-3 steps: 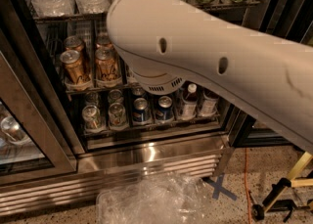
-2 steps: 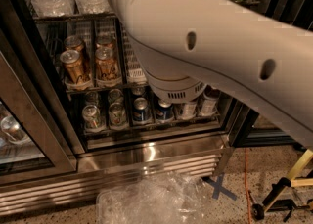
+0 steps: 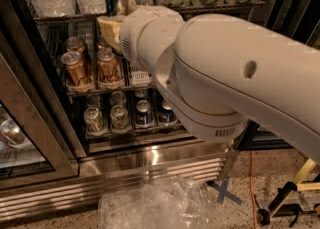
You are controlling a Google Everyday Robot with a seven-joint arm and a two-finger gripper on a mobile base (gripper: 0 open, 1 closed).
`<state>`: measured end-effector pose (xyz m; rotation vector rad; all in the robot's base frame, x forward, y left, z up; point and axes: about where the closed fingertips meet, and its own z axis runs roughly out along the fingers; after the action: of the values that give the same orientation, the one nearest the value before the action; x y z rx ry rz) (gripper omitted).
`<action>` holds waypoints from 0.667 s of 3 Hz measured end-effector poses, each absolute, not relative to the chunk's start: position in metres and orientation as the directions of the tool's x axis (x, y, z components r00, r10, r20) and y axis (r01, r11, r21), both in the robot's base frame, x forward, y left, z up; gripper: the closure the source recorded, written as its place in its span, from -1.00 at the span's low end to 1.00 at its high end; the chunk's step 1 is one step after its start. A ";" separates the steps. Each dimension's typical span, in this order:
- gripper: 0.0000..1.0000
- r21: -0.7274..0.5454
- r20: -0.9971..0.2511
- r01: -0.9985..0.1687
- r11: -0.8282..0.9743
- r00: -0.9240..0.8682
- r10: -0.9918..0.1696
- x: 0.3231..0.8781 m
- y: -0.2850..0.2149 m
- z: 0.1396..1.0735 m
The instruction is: Pick redbull can from top shelf of fridge
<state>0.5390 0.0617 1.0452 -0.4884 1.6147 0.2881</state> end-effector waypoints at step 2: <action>1.00 -0.056 -0.984 -0.612 0.789 -0.100 -0.148 0.515 0.048 1.010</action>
Offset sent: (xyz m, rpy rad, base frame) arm -0.0424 -0.0377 -0.0622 0.0055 0.0903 0.2277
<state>0.5151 0.0478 1.0096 -0.6100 1.6515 0.4337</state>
